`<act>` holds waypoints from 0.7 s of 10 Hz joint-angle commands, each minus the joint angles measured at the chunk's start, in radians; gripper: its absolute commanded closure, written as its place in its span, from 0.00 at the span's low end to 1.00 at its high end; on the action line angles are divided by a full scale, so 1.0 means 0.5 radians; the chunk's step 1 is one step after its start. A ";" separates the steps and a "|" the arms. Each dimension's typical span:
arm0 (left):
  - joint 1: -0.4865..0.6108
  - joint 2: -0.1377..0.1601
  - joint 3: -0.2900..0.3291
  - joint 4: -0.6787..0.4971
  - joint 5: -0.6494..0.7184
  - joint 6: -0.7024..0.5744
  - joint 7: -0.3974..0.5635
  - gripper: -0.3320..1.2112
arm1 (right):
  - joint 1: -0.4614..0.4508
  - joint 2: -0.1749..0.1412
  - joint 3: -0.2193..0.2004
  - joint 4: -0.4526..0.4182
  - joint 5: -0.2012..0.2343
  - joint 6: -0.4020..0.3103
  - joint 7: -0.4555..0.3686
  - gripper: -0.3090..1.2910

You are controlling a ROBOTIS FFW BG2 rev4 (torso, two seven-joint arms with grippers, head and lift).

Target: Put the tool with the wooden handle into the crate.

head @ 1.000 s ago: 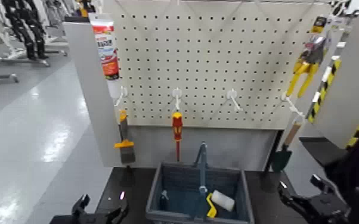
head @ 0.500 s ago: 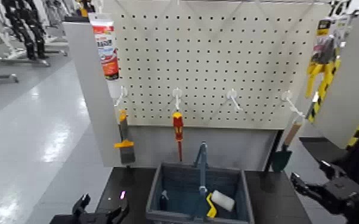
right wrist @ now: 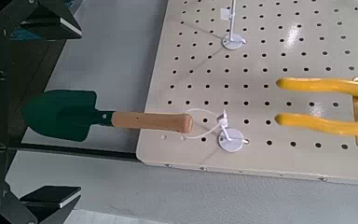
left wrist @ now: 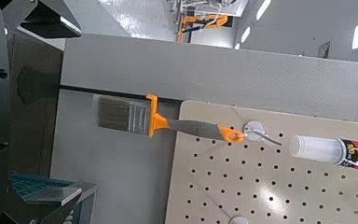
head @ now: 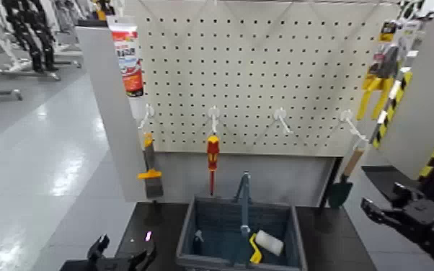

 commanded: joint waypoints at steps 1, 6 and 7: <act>-0.005 0.000 0.000 0.004 0.005 0.000 -0.014 0.29 | -0.158 -0.119 0.081 0.205 -0.080 0.002 0.064 0.27; -0.011 -0.003 -0.003 0.007 0.008 -0.009 -0.014 0.29 | -0.452 -0.273 0.299 0.533 -0.141 -0.013 0.143 0.27; -0.011 -0.003 -0.003 0.010 0.008 -0.009 -0.014 0.29 | -0.495 -0.294 0.355 0.579 -0.151 -0.016 0.162 0.27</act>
